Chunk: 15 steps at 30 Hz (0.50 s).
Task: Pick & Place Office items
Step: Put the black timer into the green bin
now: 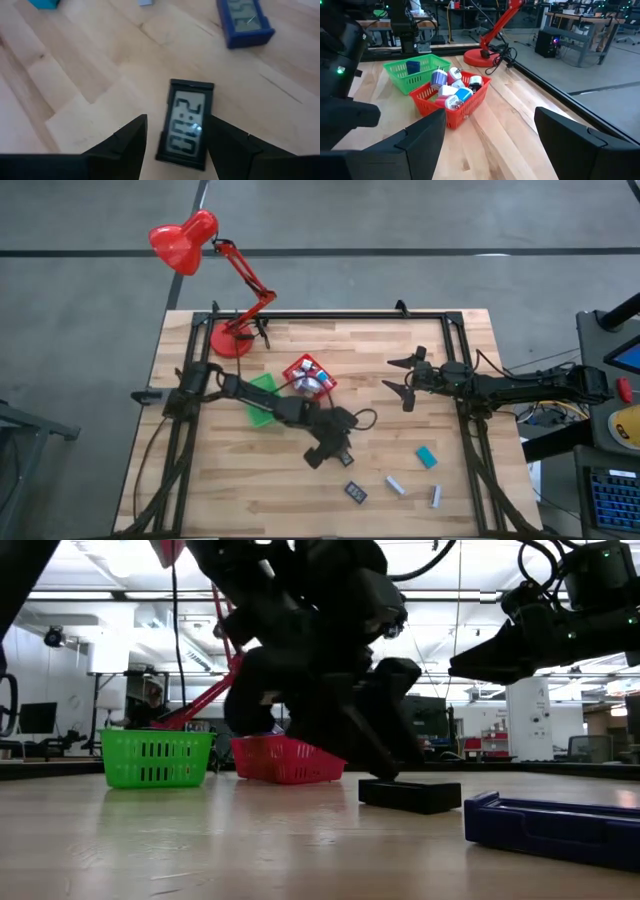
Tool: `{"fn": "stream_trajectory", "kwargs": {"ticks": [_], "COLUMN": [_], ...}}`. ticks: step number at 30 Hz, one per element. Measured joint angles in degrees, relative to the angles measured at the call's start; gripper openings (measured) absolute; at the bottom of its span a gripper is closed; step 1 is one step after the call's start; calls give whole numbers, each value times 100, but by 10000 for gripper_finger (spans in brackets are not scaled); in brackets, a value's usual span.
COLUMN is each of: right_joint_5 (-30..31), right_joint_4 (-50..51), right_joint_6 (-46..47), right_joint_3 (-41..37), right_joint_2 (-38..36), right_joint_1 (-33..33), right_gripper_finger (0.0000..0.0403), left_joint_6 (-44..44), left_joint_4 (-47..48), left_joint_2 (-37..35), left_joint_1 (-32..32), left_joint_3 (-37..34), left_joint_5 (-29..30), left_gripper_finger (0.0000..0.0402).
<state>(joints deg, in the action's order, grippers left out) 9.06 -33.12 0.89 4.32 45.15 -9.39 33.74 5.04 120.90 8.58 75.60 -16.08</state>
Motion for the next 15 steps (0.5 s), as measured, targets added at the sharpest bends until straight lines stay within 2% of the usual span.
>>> {"fn": "stream_trajectory", "kwargs": {"ticks": [15], "right_joint_5": [0], "right_joint_4": [0], "right_joint_6": [2], "right_joint_3": [0], "right_joint_2": [0], "right_joint_1": [0], "right_gripper_finger": [310], "left_joint_6": [11], "left_joint_4": [102], "left_joint_2": [37], "left_joint_1": [0], "left_joint_3": [-11], "left_joint_5": [-238], "left_gripper_finger": [198]}}
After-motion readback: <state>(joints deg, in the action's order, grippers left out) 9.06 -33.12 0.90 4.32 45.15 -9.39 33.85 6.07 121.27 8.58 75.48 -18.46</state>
